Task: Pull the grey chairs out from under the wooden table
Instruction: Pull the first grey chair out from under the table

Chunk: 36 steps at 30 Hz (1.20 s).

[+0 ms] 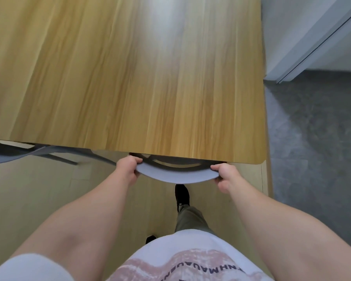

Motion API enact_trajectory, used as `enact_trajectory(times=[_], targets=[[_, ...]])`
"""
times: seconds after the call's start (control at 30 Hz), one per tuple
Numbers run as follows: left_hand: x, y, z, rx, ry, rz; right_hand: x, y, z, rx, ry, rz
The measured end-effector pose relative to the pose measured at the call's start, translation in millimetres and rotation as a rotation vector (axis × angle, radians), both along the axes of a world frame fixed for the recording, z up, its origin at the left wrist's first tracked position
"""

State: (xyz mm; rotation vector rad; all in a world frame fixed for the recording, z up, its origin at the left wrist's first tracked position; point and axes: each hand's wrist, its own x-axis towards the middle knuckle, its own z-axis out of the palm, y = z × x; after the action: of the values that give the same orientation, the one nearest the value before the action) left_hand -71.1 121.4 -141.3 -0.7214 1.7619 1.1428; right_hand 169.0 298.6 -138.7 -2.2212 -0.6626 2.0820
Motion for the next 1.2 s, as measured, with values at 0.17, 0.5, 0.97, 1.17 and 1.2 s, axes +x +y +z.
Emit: enact_trajectory(times=[0.17, 0.5, 0.97, 1.17, 1.2], targets=[[5.6, -26.0, 22.5, -0.003, 0.034, -0.062, 7.8, -27.4, 31.6, 0.028, 0.0, 0.02], [44.2, -121.5, 70.8, 0.07, 0.068, -0.153, 46.2, -136.9, 87.8, 0.098, -0.008, 0.039], [93.5, -262.5, 73.4, 0.133, 0.051, -0.203, 107.2, -283.6, 104.4, 0.152, 0.007, -0.047], [127.8, -297.7, 65.2, 0.135, 0.043, -0.183, 139.1, -312.7, 98.9, 0.149, 0.011, -0.032], [133.9, -303.5, 63.6, 0.135, 0.042, -0.18, 144.8, -316.9, 96.8, 0.145, 0.014, -0.029]])
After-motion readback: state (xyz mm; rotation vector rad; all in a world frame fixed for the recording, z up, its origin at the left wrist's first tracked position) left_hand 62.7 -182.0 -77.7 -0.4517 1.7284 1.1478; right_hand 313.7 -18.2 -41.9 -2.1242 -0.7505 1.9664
